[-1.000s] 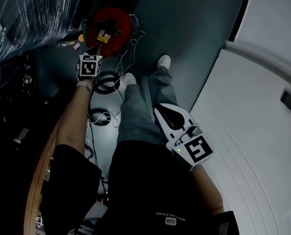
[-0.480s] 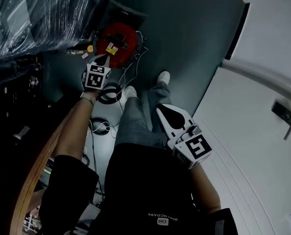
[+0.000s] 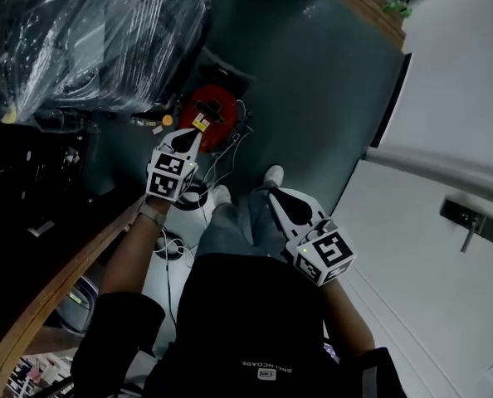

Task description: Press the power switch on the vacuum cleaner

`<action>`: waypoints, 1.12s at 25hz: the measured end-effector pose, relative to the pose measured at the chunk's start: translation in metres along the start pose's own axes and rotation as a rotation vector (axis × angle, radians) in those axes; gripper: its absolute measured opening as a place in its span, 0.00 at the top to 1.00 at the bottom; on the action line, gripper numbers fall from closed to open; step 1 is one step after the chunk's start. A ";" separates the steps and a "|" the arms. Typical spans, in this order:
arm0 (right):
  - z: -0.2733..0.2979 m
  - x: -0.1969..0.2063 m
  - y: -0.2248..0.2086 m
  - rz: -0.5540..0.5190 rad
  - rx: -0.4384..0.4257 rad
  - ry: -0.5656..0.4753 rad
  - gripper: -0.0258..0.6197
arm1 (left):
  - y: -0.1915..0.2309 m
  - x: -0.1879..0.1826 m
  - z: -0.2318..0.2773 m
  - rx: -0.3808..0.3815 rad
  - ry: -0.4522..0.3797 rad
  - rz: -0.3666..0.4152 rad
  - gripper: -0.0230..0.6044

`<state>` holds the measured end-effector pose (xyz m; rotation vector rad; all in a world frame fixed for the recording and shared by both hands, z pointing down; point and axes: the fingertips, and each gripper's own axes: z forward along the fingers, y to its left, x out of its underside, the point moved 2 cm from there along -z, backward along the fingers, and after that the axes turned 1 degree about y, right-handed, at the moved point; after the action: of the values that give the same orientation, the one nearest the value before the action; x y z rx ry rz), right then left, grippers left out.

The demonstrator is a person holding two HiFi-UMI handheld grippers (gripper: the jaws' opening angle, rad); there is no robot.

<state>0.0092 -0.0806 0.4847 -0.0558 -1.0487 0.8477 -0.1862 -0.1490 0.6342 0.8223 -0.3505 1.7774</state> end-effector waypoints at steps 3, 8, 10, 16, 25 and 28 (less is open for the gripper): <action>-0.015 -0.018 0.007 -0.037 -0.008 -0.024 0.91 | -0.018 -0.031 -0.041 -0.003 -0.054 0.000 0.94; -0.040 -0.046 0.018 -0.083 -0.039 -0.077 0.91 | -0.057 -0.083 -0.102 -0.011 -0.158 0.009 0.94; -0.049 -0.055 0.024 -0.092 -0.056 -0.092 0.91 | -0.075 -0.099 -0.127 -0.011 -0.194 0.019 0.94; -0.073 -0.081 0.037 -0.123 -0.117 -0.131 0.91 | -0.116 -0.135 -0.189 -0.035 -0.274 0.029 0.94; -0.089 -0.128 0.059 -0.200 -0.227 -0.193 0.91 | -0.153 -0.167 -0.266 -0.111 -0.465 -0.101 0.94; -0.093 -0.143 0.071 -0.226 -0.254 -0.217 0.91 | -0.160 -0.170 -0.280 -0.137 -0.483 -0.093 0.94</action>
<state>0.0086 -0.0912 0.3009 -0.0585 -1.3361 0.5202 -0.1113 -0.0440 0.2930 1.1462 -0.7289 1.4369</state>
